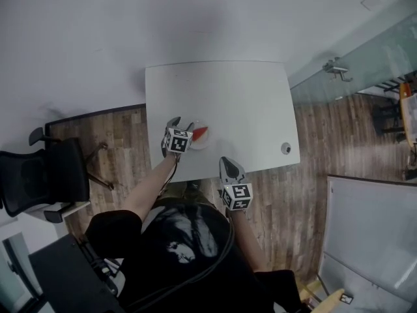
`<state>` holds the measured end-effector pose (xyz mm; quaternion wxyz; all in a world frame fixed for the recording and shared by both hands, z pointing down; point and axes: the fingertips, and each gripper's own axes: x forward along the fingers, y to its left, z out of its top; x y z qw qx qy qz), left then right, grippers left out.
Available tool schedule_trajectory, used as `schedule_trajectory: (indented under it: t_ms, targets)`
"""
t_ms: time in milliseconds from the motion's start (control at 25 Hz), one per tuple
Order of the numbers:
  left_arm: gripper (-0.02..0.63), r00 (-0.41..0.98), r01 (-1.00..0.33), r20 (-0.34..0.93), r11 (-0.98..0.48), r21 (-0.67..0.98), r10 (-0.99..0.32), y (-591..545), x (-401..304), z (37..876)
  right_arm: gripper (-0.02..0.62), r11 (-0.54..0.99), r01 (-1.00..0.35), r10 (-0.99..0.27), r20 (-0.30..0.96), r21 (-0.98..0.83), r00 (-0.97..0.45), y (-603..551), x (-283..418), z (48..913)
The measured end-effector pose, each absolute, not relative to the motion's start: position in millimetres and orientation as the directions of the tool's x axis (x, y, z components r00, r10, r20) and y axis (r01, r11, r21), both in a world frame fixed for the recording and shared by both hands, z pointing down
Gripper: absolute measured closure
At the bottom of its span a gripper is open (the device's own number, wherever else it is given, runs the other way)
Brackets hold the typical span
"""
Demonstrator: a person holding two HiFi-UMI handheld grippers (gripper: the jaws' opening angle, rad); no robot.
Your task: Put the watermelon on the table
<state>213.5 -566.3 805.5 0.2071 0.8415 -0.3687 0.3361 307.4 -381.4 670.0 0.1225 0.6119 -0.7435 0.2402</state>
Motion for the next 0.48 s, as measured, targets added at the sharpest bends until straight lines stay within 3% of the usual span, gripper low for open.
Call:
schedule_trajectory:
  t_ms: [120, 240, 280, 480]
  targets:
    - [0.37, 0.612, -0.729, 0.617, -0.656, 0.196, -0.496, -548, 212, 762, 0.583, 0.128, -0.973, -0.876, 0.439, -0.191, -0.202, -380, 308, 654]
    - [0.567, 0.687, -0.673, 0.512, -0.717, 0.181, -0.516, -518, 201, 707, 0.583, 0.119, -0.978, -0.908, 0.38, -0.173, -0.177, -388, 310, 632]
    - [0.6, 0.702, -0.659, 0.485, -0.733, 0.166, -0.521, -506, 195, 689, 0.583, 0.114, -0.979, -0.918, 0.359, -0.171, -0.169, -391, 308, 624]
    - [0.6, 0.714, -0.661, 0.372, -0.746, 0.079, -0.593, -463, 163, 613, 0.583, 0.117, -0.983, -0.947, 0.281, -0.14, -0.153, -401, 296, 590]
